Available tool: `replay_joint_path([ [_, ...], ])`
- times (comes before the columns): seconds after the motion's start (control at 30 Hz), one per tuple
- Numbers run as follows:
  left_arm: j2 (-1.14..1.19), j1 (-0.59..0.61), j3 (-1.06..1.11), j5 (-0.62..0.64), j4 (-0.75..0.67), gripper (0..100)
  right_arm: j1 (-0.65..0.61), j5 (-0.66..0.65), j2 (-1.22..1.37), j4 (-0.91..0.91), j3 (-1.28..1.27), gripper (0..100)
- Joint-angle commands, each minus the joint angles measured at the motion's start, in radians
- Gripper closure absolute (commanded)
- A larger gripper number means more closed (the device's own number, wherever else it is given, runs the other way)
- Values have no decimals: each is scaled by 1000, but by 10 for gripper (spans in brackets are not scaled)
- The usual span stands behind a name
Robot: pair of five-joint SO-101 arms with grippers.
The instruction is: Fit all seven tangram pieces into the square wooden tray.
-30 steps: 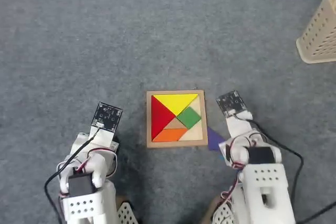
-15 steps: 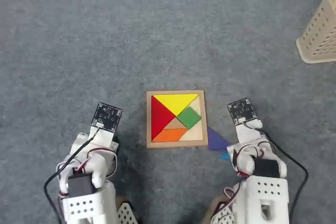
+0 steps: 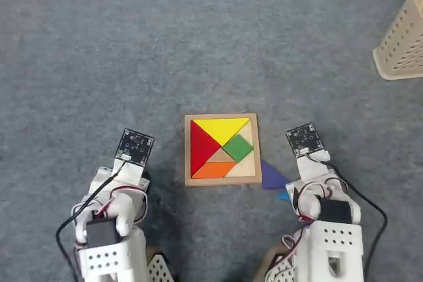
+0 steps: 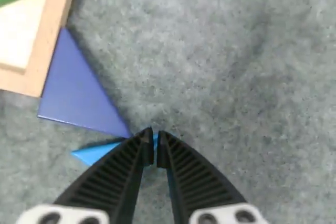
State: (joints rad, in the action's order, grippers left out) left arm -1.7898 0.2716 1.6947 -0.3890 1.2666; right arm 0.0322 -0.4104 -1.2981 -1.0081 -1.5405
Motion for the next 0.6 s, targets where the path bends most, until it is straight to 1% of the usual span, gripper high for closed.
replay_joint_path([
  [0.0,-9,0,-7,6,3,824,15,-8,-24,-2,8,992],
  [0.57,-9,0,-7,6,3,824,13,-8,-25,7,-11,992],
])
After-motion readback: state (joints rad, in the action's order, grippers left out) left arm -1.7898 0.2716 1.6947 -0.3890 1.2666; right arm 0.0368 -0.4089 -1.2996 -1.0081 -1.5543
